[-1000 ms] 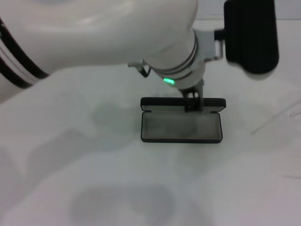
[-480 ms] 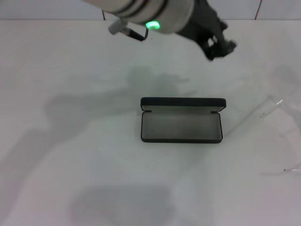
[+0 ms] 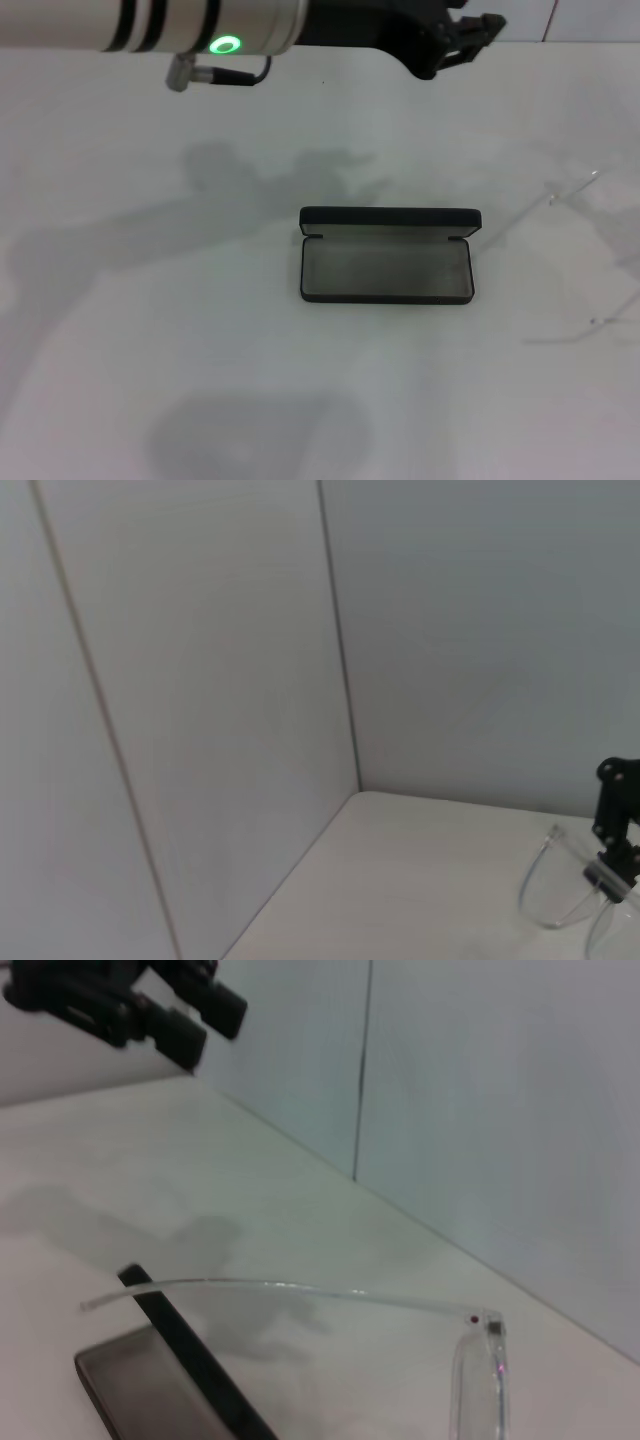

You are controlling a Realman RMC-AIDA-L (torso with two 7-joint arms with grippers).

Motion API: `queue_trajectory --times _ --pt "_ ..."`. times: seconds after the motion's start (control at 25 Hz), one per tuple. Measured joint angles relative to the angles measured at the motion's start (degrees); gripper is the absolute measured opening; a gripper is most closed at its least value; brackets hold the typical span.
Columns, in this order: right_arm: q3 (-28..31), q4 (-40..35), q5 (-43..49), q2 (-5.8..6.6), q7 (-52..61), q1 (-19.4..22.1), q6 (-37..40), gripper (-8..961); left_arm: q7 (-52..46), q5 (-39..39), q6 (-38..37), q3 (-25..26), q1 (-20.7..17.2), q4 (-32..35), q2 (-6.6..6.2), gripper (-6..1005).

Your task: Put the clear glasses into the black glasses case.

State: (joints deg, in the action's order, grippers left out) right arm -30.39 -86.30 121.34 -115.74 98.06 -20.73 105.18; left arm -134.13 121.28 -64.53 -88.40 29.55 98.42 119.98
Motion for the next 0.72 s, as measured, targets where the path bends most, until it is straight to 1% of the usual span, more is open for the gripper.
queue_trajectory --times 0.2,0.4,0.44,0.48,0.52,0.72 --pt "-0.69 1.45 -3.46 -0.11 -0.44 -0.04 -0.35 49 0.50 -1.67 0.32 2.15 -3.42 0.15 -0.01 357" --pt "-2.21 2.01 -7.17 -0.11 -0.64 0.28 -1.41 49 4.75 -8.98 0.08 7.72 -7.79 0.17 -0.04 356" --pt "-2.31 2.12 -7.89 -0.11 -0.66 0.30 -1.51 49 4.75 -8.98 0.08 7.72 -7.79 0.17 -0.04 356" --pt "-2.37 2.45 -8.81 -0.11 -0.76 0.31 -1.62 49 5.89 -10.94 -0.47 9.39 -8.72 0.15 -0.08 356" --pt "-2.44 3.05 -9.98 -0.10 -1.00 0.31 -1.79 49 7.46 -13.85 -1.57 11.51 -9.88 -0.01 -0.09 356" --pt "-3.90 9.45 -16.69 0.01 -3.68 -0.87 -3.15 49 11.79 -20.03 -3.95 14.35 -12.67 -0.54 -0.09 356"
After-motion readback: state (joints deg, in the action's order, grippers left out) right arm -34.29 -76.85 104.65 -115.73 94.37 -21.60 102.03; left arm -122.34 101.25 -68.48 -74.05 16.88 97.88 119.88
